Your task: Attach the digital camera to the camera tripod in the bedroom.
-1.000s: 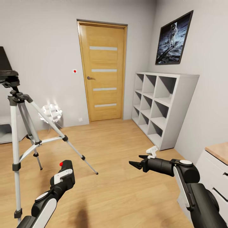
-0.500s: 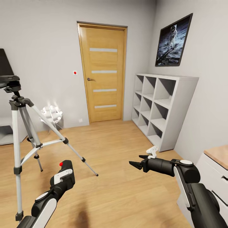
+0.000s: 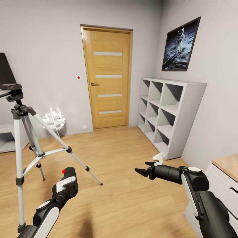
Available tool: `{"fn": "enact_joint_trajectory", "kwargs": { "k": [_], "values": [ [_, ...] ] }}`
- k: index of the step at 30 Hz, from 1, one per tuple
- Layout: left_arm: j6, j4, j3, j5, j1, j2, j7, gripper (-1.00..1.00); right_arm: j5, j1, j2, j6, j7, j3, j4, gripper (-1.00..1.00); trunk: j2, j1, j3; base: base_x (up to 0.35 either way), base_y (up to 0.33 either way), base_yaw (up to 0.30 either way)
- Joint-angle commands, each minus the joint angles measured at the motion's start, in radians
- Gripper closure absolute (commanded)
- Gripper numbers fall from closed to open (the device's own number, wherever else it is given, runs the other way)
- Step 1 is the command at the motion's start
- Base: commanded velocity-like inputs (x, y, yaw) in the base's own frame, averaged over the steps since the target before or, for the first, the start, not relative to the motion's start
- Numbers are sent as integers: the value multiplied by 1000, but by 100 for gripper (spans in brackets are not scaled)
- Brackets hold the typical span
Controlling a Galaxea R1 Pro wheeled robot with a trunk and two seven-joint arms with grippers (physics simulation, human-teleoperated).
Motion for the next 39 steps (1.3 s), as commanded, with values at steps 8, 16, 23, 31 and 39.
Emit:
{"fn": "enact_joint_trajectory", "kwargs": {
  "k": [8, 16, 23, 31, 39],
  "values": [
    [2, -1, -3, 8, -1, 1, 7, 100, 8, -1, 0, 5, 9, -1, -1, -100, 56, -31, 24, 0, 0, 0],
    [3, 0, -4, 9, -1, 1, 6, 100, 8, -1, 0, 5, 9, -1, -1, -100, 112, -62, 49, 0, 0, 0],
    [3, 1, -4, 9, -1, 1, 6, 100, 8, -1, -1, 5, 9, -1, 0, -100, 161, -88, 71, 0, 0, 0],
    [3, 2, -4, 9, -1, 1, 6, 100, 8, -2, -1, 5, 9, -1, -1, -100, 217, -119, 96, 0, 0, 0],
    [3, 3, -4, 9, -1, 1, 7, 100, 8, -2, -1, 5, 9, -1, 0, -100, 273, -150, 121, 0, 0, 0]
  ]
}}
